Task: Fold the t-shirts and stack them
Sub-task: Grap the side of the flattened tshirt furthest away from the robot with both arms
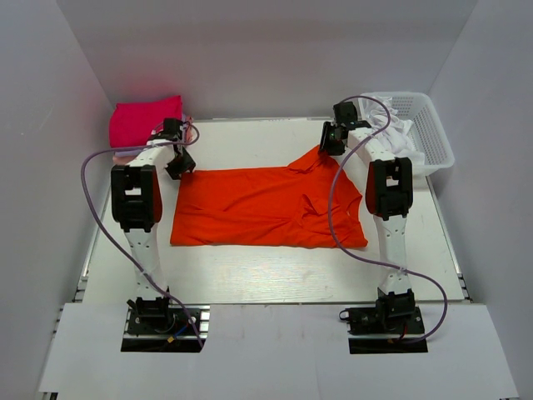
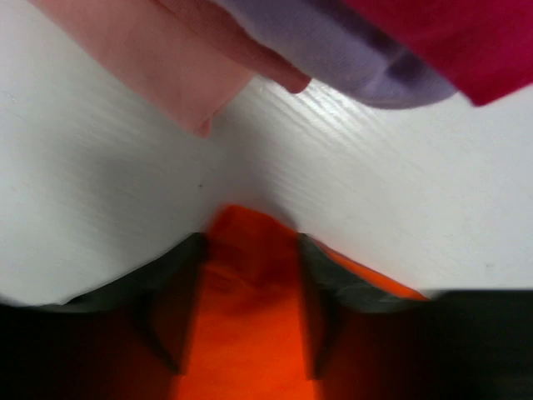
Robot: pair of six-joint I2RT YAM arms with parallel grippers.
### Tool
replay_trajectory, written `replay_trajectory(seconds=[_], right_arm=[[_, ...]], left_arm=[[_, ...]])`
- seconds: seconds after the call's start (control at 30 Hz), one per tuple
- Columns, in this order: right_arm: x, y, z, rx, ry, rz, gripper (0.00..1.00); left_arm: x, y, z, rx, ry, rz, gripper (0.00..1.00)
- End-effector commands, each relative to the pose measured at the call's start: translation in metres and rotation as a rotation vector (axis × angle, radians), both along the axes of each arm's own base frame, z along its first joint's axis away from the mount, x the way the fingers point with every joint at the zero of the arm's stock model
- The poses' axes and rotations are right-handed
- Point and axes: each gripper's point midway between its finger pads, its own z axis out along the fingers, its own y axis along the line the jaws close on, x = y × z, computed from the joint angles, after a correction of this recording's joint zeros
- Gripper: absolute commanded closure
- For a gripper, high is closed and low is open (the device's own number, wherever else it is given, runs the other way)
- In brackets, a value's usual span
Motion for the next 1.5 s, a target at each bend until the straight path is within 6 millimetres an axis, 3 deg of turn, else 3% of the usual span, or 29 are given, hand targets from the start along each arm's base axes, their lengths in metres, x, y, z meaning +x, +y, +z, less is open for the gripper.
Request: replay_trajectory(seconds=[0.0,0.07,0.13,0.17,0.3,0.43,0.57,0.73,0.83,0.9,1.03,1.2,1.27,1.4,1.43,1.47], right_arm=[[0.008,-0.002,0.022,0.010,-0.053,-0.017,0.56],[0.008,-0.004,0.021,0.007,-0.052,-0.023,0.58],[0.009,-0.004,0.028,0.001,-0.069,-0.026,0.62],[0.011,-0.004,0.033,0.005,-0.079,-0.028,0.67],[0.013,-0.001,0.044,0.006,-0.108,-0.012,0.71],[0.020,-0.012,0.056,-0.042,-0.149,-0.049,0.77],[0.024,-0.016,0.062,-0.062,-0.172,-0.050,0.72],[0.024,-0.011,0.063,-0.044,-0.173,-0.031,0.70],[0.022,-0.005,0.063,-0.036,-0.172,-0.005,0.84],[0.022,-0.001,0.063,-0.021,-0.169,0.007,1.00],[0.020,-0.002,0.069,-0.021,-0.171,0.005,1.00],[0.022,-0.004,0.109,-0.023,-0.240,-0.004,1.00],[0.015,-0.008,0.138,-0.020,-0.277,-0.008,1.00],[-0.022,-0.009,0.146,0.001,-0.238,-0.003,1.00],[-0.043,-0.013,0.132,0.001,-0.186,-0.010,1.00],[-0.050,-0.015,0.148,0.007,-0.213,-0.016,1.00]], left_arm=[[0.003,0.003,-0.002,0.002,-0.011,0.009,0.48],[-0.004,0.001,-0.009,-0.007,0.012,0.004,0.66],[-0.010,0.001,-0.012,-0.007,0.024,0.004,0.93],[-0.013,0.001,-0.015,-0.010,0.033,0.012,1.00],[-0.004,0.002,-0.008,-0.004,-0.009,0.016,1.00],[0.006,0.003,0.012,-0.001,-0.077,0.008,1.00],[0.013,-0.005,0.026,-0.010,-0.120,-0.032,1.00],[0.013,-0.005,0.028,-0.010,-0.130,-0.032,1.00],[0.010,-0.005,0.025,-0.010,-0.120,-0.032,1.00],[0.010,-0.005,0.025,-0.010,-0.120,-0.032,1.00],[0.011,-0.005,0.030,-0.010,-0.130,-0.032,1.00],[0.014,-0.005,0.045,-0.010,-0.168,-0.032,1.00],[0.015,-0.005,0.059,-0.011,-0.195,-0.032,1.00],[0.011,-0.004,0.072,0.002,-0.239,-0.052,1.00],[0.009,-0.004,0.073,0.002,-0.241,-0.052,1.00],[0.009,-0.004,0.076,0.002,-0.251,-0.052,1.00]])
